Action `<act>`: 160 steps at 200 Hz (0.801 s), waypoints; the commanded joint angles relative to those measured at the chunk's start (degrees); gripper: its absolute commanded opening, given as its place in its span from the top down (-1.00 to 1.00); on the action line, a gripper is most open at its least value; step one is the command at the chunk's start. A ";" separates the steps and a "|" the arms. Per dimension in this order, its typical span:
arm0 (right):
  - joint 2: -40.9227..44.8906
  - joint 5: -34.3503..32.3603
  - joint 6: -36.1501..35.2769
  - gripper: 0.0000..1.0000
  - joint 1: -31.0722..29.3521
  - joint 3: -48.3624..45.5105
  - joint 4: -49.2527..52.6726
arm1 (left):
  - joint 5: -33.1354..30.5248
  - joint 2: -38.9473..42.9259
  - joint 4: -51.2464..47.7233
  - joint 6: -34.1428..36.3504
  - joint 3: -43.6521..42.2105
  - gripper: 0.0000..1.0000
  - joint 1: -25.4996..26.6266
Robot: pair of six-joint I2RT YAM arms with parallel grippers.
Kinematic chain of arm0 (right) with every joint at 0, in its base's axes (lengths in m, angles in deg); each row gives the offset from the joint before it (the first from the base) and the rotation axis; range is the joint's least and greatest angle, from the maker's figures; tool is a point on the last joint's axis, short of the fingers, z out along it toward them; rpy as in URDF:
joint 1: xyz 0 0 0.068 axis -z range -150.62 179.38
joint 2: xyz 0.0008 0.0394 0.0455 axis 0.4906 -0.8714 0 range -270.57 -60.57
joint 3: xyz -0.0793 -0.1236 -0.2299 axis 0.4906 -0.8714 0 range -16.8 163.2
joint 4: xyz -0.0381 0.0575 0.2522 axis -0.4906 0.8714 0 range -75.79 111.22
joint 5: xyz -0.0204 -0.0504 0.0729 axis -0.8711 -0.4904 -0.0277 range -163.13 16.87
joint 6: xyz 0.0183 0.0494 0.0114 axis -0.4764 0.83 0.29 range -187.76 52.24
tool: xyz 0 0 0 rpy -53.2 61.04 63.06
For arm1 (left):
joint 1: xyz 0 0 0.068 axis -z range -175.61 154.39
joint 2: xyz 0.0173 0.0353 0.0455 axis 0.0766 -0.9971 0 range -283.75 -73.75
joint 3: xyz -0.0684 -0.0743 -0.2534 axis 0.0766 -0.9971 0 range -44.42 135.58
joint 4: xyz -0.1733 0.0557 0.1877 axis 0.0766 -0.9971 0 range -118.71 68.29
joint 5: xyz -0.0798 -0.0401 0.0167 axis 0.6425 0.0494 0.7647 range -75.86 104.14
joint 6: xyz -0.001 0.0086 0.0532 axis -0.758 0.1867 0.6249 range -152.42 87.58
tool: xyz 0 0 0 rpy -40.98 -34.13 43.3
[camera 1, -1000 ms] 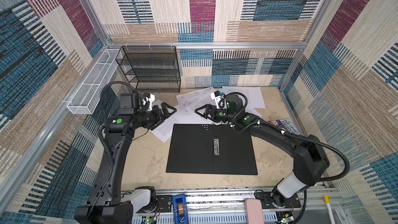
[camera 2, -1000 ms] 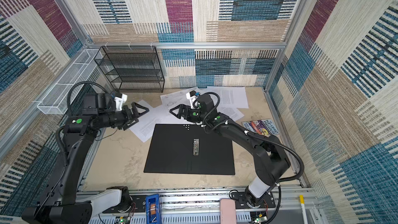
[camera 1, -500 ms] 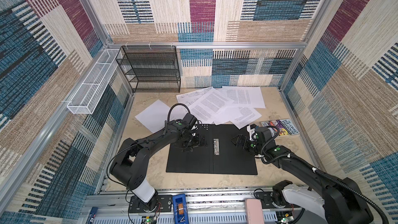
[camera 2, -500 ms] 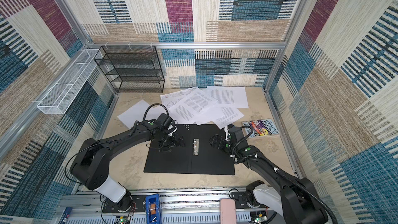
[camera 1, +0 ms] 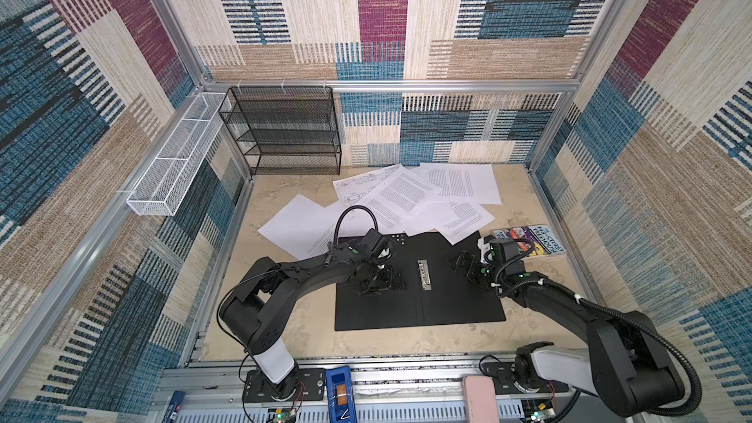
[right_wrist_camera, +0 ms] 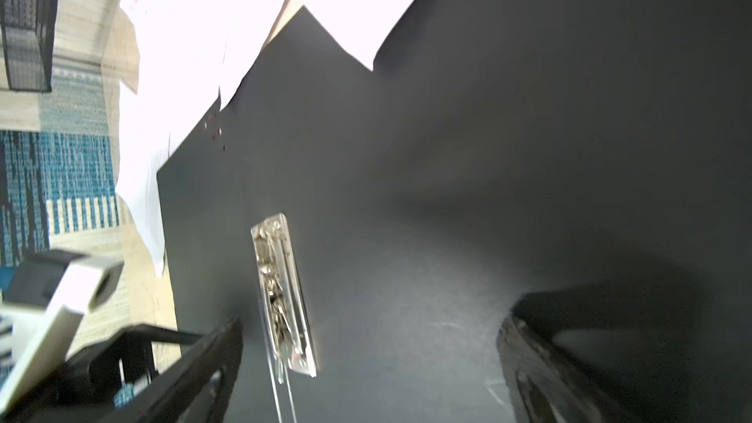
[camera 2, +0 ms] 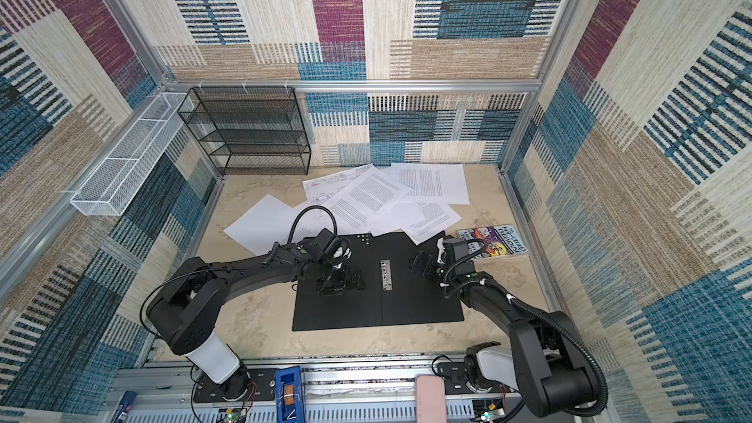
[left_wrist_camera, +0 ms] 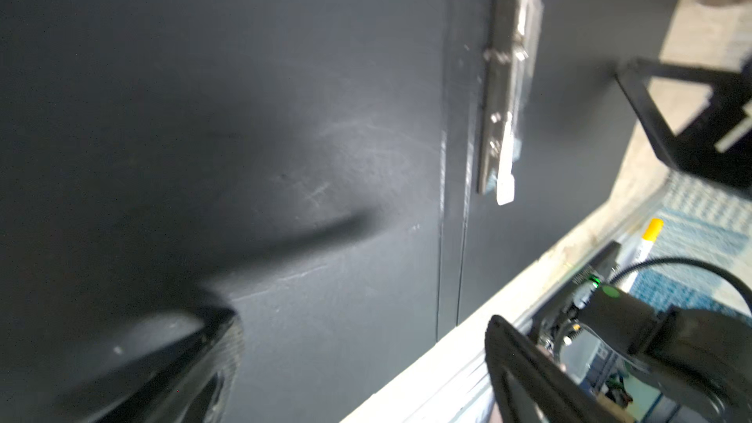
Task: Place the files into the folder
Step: 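Hold the open folder with the left gripper while the right moves to the clip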
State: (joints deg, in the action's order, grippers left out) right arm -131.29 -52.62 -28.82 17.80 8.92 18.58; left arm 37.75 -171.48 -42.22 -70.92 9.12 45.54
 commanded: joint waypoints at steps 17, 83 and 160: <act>0.45 0.07 -3.08 -0.98 0.56 2.14 0.00 | -2.21 1.21 -4.48 -5.36 -4.87 -0.94 2.37; 3.23 1.86 -5.01 -0.42 -7.68 4.02 4.28 | 4.48 7.91 -5.57 -5.78 3.71 -0.96 -3.21; -4.34 2.69 -4.66 0.26 -15.21 3.85 1.77 | 6.88 -3.27 -6.35 -1.85 7.40 -0.93 -13.76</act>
State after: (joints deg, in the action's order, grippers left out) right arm -134.02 -50.44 -33.30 3.40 12.54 21.88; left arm 43.66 -172.77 -46.64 -75.03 16.48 32.78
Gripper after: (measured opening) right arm 0.418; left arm 0.971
